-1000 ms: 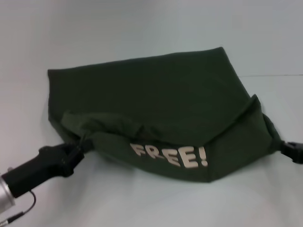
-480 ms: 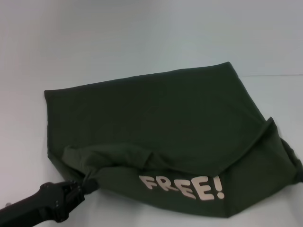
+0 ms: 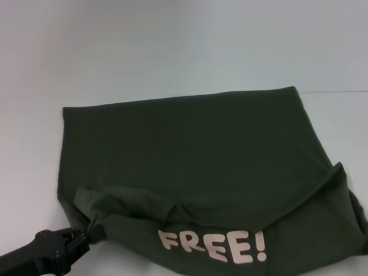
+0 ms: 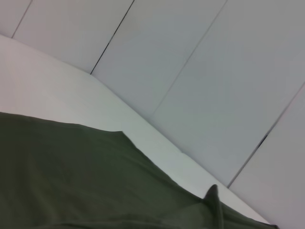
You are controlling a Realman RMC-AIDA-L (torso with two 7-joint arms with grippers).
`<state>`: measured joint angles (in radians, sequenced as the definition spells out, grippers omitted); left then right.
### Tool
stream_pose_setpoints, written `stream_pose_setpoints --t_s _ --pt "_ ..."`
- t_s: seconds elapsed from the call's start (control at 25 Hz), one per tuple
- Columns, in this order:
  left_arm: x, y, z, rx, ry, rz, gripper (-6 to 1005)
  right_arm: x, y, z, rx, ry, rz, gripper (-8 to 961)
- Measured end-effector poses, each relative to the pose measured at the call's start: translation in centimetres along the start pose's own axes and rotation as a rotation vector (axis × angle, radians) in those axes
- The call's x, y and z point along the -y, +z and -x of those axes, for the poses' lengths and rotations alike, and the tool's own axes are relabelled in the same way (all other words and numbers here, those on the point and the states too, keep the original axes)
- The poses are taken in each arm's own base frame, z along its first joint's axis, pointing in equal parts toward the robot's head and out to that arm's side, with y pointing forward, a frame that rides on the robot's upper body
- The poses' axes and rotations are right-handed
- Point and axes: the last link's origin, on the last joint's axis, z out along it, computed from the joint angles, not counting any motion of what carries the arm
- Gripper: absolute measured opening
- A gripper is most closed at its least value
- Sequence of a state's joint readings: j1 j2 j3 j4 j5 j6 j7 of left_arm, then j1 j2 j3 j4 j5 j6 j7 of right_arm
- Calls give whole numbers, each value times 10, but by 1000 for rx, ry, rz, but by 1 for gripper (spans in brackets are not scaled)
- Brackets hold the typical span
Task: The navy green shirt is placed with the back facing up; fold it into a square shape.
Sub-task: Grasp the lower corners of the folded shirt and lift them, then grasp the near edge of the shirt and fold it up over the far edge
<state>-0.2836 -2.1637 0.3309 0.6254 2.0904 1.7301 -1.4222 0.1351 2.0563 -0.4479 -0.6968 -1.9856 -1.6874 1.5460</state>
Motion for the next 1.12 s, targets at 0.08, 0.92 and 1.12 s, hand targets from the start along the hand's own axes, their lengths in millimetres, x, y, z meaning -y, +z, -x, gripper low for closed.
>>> stream_pose_setpoints --t_s 0.08,0.92,1.12 --pt "1 -1 0 5 -3 -2 70 -4 -5 -5 12 5 5 9" --pt "16 6 -21 9 4 -54 69 -7 -13 2 108 -10 17 10" --pt "33 24 -49 -2 28 -101 69 4 3 36 152 -39 13 10"
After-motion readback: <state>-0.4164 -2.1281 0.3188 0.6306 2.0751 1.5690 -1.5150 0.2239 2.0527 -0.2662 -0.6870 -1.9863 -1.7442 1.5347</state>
